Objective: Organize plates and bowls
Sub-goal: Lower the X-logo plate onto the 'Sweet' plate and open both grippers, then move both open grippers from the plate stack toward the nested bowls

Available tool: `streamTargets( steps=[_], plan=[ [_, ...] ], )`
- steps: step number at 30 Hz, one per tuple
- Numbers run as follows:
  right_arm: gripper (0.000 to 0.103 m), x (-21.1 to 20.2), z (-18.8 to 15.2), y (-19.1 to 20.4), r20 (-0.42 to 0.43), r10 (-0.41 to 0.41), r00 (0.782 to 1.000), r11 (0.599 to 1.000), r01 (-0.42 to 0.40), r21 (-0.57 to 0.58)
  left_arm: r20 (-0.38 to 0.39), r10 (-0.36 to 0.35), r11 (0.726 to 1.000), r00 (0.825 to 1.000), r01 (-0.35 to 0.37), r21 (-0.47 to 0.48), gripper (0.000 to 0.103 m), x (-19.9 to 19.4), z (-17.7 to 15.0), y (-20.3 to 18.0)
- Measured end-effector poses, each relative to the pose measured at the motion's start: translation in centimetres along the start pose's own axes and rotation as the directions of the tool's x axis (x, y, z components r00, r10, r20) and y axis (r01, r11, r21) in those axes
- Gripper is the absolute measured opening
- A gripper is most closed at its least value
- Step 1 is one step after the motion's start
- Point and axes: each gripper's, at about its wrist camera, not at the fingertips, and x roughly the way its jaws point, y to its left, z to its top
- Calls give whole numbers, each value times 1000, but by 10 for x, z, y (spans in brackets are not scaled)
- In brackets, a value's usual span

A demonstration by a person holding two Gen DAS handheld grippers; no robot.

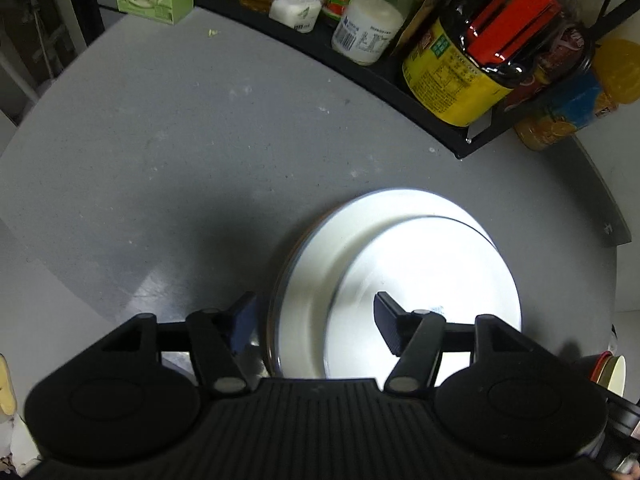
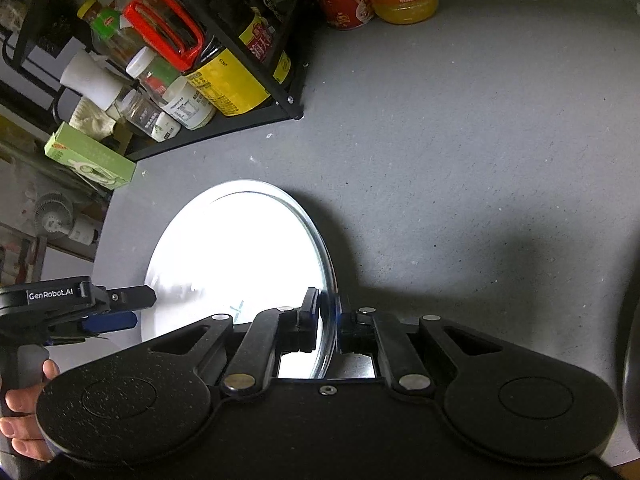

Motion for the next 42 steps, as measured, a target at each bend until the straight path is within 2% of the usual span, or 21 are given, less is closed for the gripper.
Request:
streamTargets(
  steps=[4, 5, 8, 12, 14, 16, 27, 34, 38, 40, 42],
  plan=[
    [25, 0, 0, -1, 7, -30, 1000, 1000, 30, 7, -34, 14, 1000, 999, -14, -3, 62, 15, -5, 3],
    [31, 0, -1, -1, 11, -43, 999, 999, 43, 7, -40, 13, 1000, 999, -13, -5, 62, 18, -7, 4],
    [41, 0, -3, -2, 21, -58, 998, 998, 58, 14, -18, 9, 1000, 1000, -9, -24, 62, 21, -10, 8],
    [41, 2, -5, -4, 14, -54, 998, 998, 53, 36, -30, 3, 1000, 1000, -4, -21, 61, 30, -14, 9],
    [41, 3, -5, -3, 13, -56, 998, 998, 55, 40, -36, -1, 1000, 999, 0, -29, 57, 33, -14, 11],
    [41, 5, -6, -1, 9, -60, 998, 997, 60, 43, -42, -11, 999, 999, 9, -46, 46, 37, -13, 15],
    [40, 18, -23, 11, 2, -75, 997, 994, 74, 81, -60, -100, 994, 993, 98, -39, 34, 32, -11, 34],
    [43, 13, -32, 19, 17, -121, 992, 987, 119, 106, -71, -87, 995, 994, 90, 46, 38, 33, -7, 29],
    [66, -6, -31, 22, 72, -155, 985, 985, 148, 91, -84, -11, 996, 996, 18, 84, 47, 28, -4, 21],
    [72, -16, -28, 21, 100, -169, 981, 983, 161, 85, -56, -9, 996, 998, 13, 87, 54, 20, -4, 18],
    [83, -26, -26, 19, 129, -171, 977, 984, 161, 81, -32, -14, 996, 999, 17, 88, 60, 12, -4, 16]
  ],
)
